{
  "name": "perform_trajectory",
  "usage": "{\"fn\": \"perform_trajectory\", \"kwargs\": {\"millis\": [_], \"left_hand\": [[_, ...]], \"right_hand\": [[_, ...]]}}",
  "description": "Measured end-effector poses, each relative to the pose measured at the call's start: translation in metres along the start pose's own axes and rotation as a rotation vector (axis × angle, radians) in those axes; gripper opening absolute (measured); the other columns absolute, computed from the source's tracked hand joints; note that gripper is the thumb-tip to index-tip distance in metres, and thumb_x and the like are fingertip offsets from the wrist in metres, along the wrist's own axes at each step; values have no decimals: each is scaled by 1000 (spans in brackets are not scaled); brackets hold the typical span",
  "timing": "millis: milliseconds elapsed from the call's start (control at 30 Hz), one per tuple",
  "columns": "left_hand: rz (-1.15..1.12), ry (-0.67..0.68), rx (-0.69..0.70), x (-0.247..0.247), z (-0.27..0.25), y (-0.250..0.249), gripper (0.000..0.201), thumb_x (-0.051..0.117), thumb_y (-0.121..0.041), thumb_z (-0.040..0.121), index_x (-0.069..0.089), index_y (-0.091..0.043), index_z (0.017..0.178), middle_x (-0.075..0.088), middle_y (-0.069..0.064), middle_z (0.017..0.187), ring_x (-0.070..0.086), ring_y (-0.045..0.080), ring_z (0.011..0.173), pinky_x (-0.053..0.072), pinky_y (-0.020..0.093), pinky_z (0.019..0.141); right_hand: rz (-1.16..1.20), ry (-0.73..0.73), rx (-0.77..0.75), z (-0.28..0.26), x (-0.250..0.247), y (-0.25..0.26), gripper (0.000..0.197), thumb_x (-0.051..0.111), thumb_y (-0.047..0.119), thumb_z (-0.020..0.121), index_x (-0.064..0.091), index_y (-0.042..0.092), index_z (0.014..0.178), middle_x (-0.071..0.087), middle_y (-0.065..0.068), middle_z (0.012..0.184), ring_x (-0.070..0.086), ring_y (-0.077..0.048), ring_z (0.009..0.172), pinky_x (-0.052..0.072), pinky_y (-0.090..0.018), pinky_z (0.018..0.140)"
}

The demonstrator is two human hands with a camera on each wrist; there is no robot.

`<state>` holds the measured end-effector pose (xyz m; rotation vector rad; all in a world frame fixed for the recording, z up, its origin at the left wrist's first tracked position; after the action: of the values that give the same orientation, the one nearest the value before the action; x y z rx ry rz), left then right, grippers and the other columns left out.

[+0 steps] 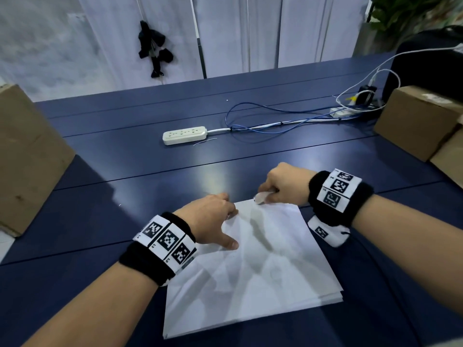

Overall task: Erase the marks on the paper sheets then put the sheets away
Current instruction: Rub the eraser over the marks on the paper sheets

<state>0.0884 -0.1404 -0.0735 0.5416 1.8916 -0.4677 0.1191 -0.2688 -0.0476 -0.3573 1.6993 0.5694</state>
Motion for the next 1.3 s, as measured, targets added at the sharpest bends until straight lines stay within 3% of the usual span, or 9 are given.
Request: {"fn": "perform_trajectory", "kwargs": {"millis": [233,433,600,733,800,1033,1133,1233,1300], "left_hand": [[-4,5,0,1,1,1,58,75,-63,68,60,-21,106,47,-6,103,51,18,94,51,40,82],[-9,-1,4,1,0,1,63,75,-63,67,59,-23,113,45,-7,104,53,20,96,52,39,83],[-20,0,-4,5,2,5,63,74,-64,67,57,-22,110,45,-6,105,51,20,98,52,41,83],[-10,10,-2,5,0,2,63,73,-63,70,55,-23,115,44,-6,107,49,18,102,50,41,85],[-13,9,-3,3,-1,1,62,73,-63,70,55,-23,113,43,-6,107,49,18,103,50,41,85],[-16,9,-2,3,-1,1,64,73,-62,71,55,-22,118,45,-6,109,50,19,103,50,37,84],[-10,9,-1,2,-1,0,64,73,-61,71,55,-23,119,44,-5,110,49,19,104,50,37,85],[-10,7,-1,2,-2,0,64,73,-62,71,54,-22,118,43,-5,109,48,19,105,50,38,85],[-15,5,0,3,-2,1,64,73,-62,71,54,-23,117,43,-6,108,48,18,105,50,38,85]], "right_hand": [[147,301,-119,-31,33,30,26,68,40,80,71,36,105,63,4,73,63,-20,60,56,-31,56],[10,58,-41,1,7,2,28,61,46,80,74,28,97,62,2,65,49,-17,61,42,-25,58],[212,349,-113,-39,44,21,34,64,55,73,67,46,106,61,6,77,64,-22,67,57,-36,64],[35,95,-71,-16,16,4,27,65,38,84,70,32,110,64,-2,74,51,-17,65,37,-19,61],[-3,1,-32,-5,4,-3,26,61,40,87,72,24,105,56,-2,63,42,-16,60,33,-21,58],[171,334,-114,-41,30,27,30,68,49,78,71,38,105,65,7,75,59,-9,70,50,-25,66],[130,186,-15,-18,14,7,26,72,38,79,73,34,104,61,21,56,56,1,56,45,-16,59],[52,21,26,3,1,-9,26,66,42,83,73,31,105,58,4,58,47,-11,56,47,-28,62],[46,29,4,-1,4,-7,25,65,37,84,72,32,108,57,4,61,45,-11,56,42,-24,62]]}}
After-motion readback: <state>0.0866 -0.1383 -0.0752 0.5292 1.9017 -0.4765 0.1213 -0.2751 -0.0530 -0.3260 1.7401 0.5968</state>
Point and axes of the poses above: each hand's wrist, its own z-axis towards the middle knuckle, its own x-axis out of the palm, y = z × x, the point moved 9 cm from there along z, towards the middle knuckle
